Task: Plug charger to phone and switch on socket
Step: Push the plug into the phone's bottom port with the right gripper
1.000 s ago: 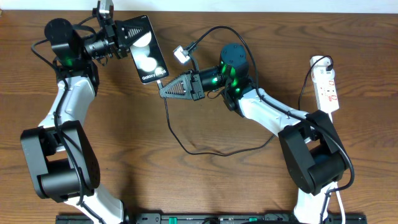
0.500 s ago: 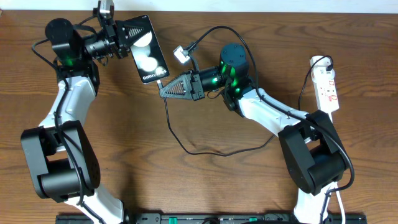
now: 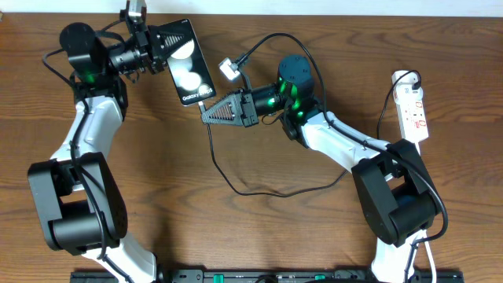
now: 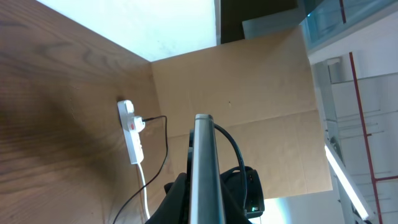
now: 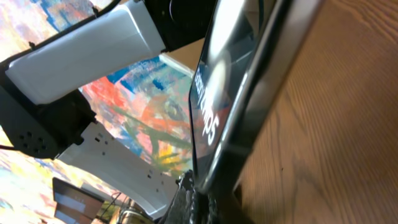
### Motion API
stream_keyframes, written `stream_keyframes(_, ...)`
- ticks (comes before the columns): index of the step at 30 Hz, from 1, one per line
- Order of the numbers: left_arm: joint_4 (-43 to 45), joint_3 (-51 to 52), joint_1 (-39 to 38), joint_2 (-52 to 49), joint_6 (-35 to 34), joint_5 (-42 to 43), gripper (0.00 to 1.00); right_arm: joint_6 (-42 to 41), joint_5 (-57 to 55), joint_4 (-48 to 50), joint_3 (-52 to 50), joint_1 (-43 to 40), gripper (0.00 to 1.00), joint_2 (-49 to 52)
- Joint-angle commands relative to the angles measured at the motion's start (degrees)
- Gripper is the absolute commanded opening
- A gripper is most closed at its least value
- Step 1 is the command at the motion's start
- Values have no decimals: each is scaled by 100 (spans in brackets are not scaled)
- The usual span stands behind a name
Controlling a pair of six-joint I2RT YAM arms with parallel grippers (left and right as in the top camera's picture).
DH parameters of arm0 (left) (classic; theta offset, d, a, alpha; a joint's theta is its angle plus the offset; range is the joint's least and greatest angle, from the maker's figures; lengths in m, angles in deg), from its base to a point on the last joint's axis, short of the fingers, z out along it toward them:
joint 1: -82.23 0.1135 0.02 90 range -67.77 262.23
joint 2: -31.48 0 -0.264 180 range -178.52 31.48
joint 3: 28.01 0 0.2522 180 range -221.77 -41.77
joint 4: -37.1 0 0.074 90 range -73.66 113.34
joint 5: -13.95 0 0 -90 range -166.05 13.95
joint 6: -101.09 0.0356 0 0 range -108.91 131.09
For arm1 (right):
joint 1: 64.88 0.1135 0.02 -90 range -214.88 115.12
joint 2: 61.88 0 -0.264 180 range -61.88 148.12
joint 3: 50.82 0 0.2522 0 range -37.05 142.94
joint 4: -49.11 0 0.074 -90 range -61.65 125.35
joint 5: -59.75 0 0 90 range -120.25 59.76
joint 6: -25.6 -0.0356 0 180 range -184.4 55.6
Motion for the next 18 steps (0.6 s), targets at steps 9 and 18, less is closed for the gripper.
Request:
stream_keyframes(9,66,-96,-46,149,-22,101,7,-92,-190,-17,39,-28,1,39)
stream_keyframes(18,68,-96,-46,149,223,179,8,-704,-358,-24,39,-28,1,39)
